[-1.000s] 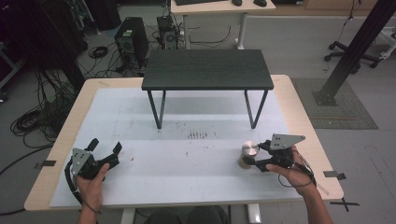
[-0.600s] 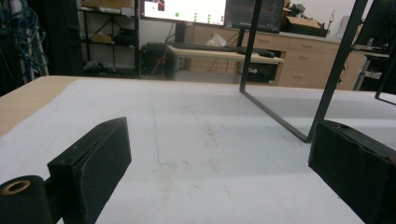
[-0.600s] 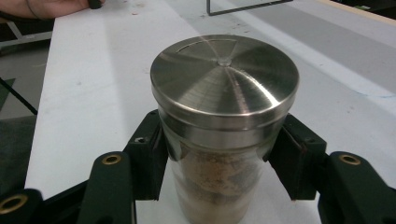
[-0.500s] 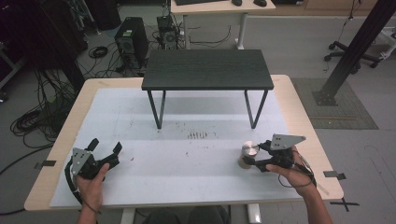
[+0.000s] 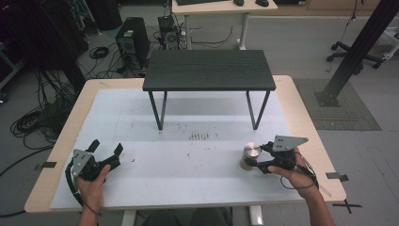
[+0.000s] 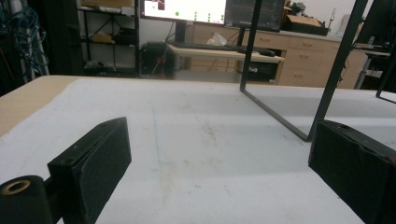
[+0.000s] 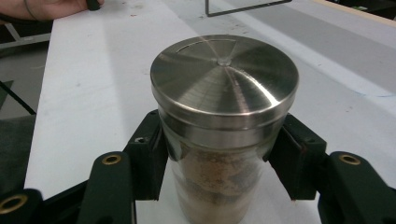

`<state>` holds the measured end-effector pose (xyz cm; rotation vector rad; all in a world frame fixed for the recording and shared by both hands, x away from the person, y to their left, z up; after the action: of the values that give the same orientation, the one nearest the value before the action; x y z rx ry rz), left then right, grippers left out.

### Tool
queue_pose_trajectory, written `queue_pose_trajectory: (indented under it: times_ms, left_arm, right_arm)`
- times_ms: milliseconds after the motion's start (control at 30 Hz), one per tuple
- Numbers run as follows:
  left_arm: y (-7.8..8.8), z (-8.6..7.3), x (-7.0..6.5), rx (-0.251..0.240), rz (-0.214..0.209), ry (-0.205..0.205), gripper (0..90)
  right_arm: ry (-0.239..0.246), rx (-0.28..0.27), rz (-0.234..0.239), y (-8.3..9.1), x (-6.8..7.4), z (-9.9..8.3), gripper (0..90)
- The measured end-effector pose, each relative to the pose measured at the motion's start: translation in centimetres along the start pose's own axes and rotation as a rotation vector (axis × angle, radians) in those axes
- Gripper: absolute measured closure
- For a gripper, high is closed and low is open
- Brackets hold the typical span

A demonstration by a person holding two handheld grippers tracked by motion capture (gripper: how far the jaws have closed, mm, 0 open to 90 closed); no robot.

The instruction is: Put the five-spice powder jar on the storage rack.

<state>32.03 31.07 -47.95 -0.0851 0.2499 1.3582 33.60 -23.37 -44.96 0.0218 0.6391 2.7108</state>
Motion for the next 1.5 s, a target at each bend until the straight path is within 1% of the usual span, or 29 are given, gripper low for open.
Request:
queue_pose_trajectory:
  times_ms: [733,1167,1500]
  left_arm:
    - [0.02,0.0,-0.01,-0.003,0.002,-0.001,6.2]
    - [0.04,0.0,-0.01,-0.007,0.003,0.0,6.2]
    - [0.02,-0.01,-0.03,-0.003,0.005,-0.003,6.2]
  right_arm:
    - [-0.004,-0.001,-0.005,-0.01,0.03,0.01,43.3]
    - [-0.007,-0.004,-0.004,0.01,-0.03,-0.04,43.3]
    - [-0.003,0.003,0.002,0.01,-0.08,0.04,43.4]
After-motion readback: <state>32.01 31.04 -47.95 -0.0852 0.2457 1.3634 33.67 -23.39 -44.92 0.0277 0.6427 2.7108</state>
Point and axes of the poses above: each handheld gripper's, and its own axes: y roughly backward along the jaws, z roughly out of its top, x roughly to its left, the point moved 4 cm from there along -y, roughly forward along the jaws, and after that the axes turned 7 degrees about y, right-handed, at the moved point
